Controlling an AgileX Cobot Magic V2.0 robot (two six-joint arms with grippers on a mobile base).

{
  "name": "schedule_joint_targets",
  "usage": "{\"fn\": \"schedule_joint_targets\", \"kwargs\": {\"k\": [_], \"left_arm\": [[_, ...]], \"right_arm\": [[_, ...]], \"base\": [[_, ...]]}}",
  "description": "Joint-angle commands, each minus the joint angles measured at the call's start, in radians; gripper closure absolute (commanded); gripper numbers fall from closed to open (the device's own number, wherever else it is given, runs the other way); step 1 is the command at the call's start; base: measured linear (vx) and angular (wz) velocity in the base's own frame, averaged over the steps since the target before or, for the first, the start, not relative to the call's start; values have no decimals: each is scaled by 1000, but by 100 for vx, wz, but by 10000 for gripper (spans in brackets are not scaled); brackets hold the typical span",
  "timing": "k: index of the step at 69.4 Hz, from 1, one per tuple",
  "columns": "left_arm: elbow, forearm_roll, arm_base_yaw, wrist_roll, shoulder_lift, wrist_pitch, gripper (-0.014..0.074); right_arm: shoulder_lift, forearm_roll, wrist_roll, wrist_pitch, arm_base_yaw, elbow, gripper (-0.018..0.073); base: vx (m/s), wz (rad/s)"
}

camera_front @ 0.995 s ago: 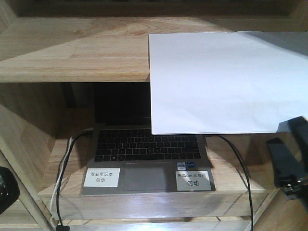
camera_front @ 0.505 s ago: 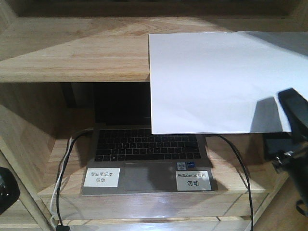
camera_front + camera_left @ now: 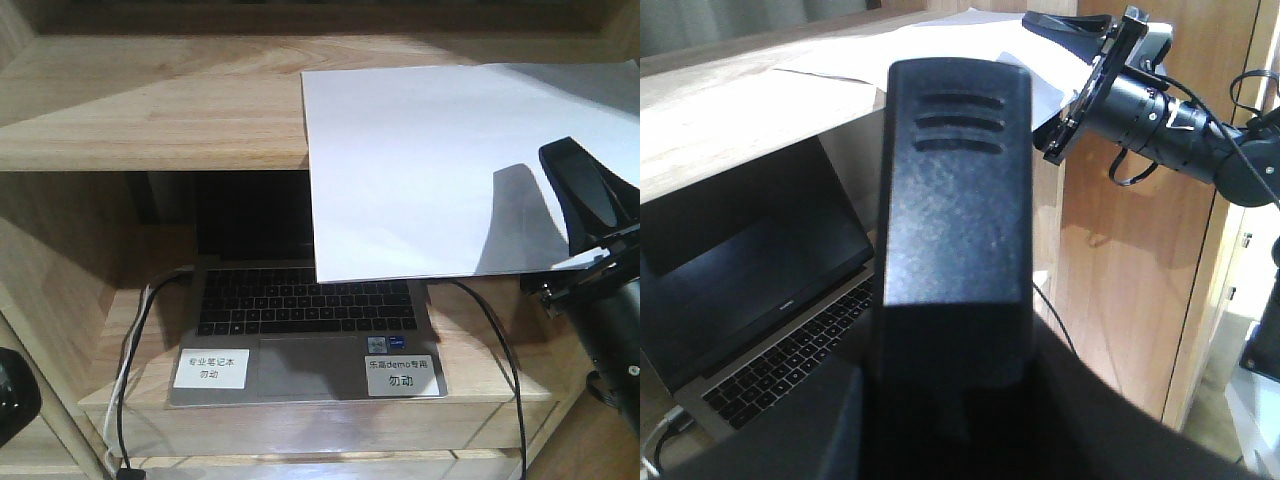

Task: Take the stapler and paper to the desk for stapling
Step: 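Pinch the paper edge with the right gripper and pull it off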

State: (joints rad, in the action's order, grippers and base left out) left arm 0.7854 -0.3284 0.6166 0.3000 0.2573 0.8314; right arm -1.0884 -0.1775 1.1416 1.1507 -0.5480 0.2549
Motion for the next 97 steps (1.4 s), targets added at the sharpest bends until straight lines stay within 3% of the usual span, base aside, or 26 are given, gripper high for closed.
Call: {"fn": "schedule_joint_targets", "kwargs": {"k": [1,13,30,62,97], "left_arm": [[28,-30,7,-1,13,-113,603],[28,-30,7,-1,13,-113,603],[28,-30,7,-1,13,-113,603],[28,-30,7,-1,13,-113,603],[28,-30,7,-1,13,-113,603]], "right_arm": [[8,14,-11,194,-4,30,36],[8,3,-11,194,-4,30,210],[12,3,-13,194,-4,30,575],[44,35,-26,194,-4,30,569],[269,56,-124,102,-4,32,566]], "base": [[0,0],[0,0],[0,0],[0,0],[0,0]]}}
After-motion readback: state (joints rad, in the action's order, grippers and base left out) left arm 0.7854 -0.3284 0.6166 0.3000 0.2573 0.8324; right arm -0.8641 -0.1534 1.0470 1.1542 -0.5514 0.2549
